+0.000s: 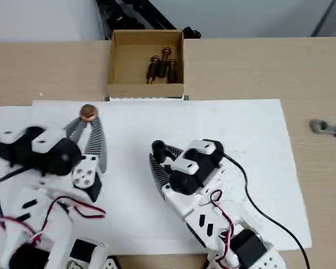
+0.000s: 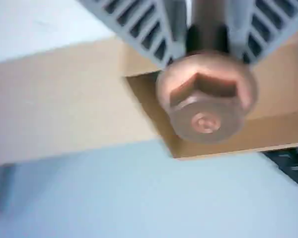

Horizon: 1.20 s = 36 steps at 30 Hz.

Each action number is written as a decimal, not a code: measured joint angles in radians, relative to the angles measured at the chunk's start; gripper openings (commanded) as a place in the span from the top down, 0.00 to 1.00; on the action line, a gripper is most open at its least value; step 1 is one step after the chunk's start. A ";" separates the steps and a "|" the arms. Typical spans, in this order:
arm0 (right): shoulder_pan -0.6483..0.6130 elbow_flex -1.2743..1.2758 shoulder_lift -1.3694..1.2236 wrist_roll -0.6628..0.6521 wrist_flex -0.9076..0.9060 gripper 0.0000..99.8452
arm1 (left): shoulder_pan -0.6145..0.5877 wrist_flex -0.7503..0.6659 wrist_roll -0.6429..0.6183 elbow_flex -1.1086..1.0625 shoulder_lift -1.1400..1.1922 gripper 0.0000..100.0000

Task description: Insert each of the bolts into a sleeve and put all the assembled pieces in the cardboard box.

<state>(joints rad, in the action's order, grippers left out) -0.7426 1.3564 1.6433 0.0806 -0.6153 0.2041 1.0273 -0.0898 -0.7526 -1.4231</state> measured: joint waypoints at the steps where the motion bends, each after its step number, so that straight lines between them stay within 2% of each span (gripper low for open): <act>1: -0.002 0.008 0.000 0.000 0.012 1.00 | 0.020 -0.002 0.000 0.000 0.020 0.99; 7: -0.008 0.025 0.000 0.000 0.063 1.00 | 0.137 -0.041 0.000 -0.002 0.091 0.99; 12: -0.008 0.028 0.003 -0.048 0.068 1.00 | 0.155 -0.044 -0.003 0.046 0.147 0.99; 17: -0.008 0.028 0.005 -0.072 0.068 1.00 | 0.155 0.014 -0.106 0.195 0.276 0.99; 21: -0.008 0.028 0.006 -0.074 0.068 1.00 | 0.184 0.061 -0.143 0.270 0.371 0.99; 26: -0.008 0.028 0.006 -0.075 0.068 1.00 | 0.247 0.061 -0.163 0.276 0.407 0.99; 36: -0.008 0.028 0.006 -0.075 0.078 1.00 | 0.256 0.011 -0.198 0.245 0.407 0.99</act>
<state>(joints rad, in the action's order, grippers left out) -0.7503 1.3840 1.6494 0.0054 -0.5370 0.4603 1.0380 -0.2877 -0.5071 -1.0165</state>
